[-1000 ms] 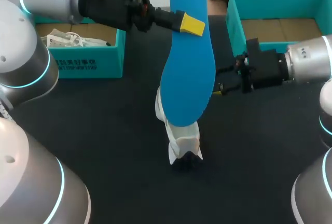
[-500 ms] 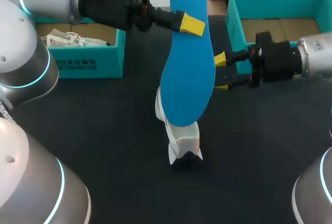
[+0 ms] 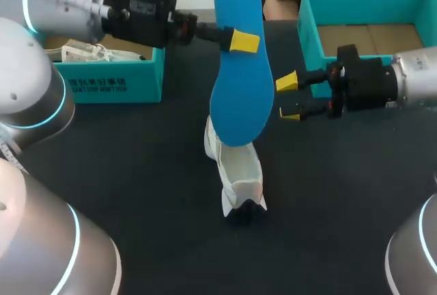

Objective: Take the shoe out of the shoebox, open the shoe tongue, remove and reinsert the insole, then place the shoe into the shoebox

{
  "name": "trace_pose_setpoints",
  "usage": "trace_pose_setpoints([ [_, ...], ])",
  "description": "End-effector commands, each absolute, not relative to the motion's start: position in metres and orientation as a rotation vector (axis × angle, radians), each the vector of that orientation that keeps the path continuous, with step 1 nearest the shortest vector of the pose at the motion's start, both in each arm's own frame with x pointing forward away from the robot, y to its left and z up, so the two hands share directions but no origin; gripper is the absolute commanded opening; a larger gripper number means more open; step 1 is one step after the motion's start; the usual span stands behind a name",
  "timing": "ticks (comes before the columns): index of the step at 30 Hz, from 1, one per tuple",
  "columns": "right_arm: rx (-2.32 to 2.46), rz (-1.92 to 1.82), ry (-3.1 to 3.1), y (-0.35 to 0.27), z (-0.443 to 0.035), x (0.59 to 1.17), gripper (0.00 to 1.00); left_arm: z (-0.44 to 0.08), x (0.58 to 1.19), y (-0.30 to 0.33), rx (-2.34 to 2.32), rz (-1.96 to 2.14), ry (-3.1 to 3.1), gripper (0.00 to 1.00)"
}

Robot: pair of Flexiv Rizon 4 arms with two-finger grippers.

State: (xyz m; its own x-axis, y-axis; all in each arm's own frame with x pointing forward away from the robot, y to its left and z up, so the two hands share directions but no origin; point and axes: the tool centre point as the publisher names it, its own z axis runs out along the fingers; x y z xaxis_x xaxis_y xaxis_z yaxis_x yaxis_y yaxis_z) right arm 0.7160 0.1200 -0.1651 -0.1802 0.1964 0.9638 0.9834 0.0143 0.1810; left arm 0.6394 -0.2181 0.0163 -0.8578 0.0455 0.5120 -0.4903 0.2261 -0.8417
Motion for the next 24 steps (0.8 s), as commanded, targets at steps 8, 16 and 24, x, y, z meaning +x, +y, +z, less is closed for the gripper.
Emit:
trace_pose_setpoints([
  [8,-1.269,-1.246,-1.492,0.122,-0.165,0.716,1.00,-0.021,0.660,-0.206,-0.294,2.433,-2.438,0.00],
  [16,-1.269,-1.246,-1.492,0.122,-0.165,0.716,1.00,-0.026,0.661,-0.204,-0.059,2.295,-2.470,0.00],
  [24,-1.269,-1.246,-1.492,0.122,-0.165,0.716,1.00,-0.026,0.661,-0.204,-0.059,2.295,-2.470,0.00],
])
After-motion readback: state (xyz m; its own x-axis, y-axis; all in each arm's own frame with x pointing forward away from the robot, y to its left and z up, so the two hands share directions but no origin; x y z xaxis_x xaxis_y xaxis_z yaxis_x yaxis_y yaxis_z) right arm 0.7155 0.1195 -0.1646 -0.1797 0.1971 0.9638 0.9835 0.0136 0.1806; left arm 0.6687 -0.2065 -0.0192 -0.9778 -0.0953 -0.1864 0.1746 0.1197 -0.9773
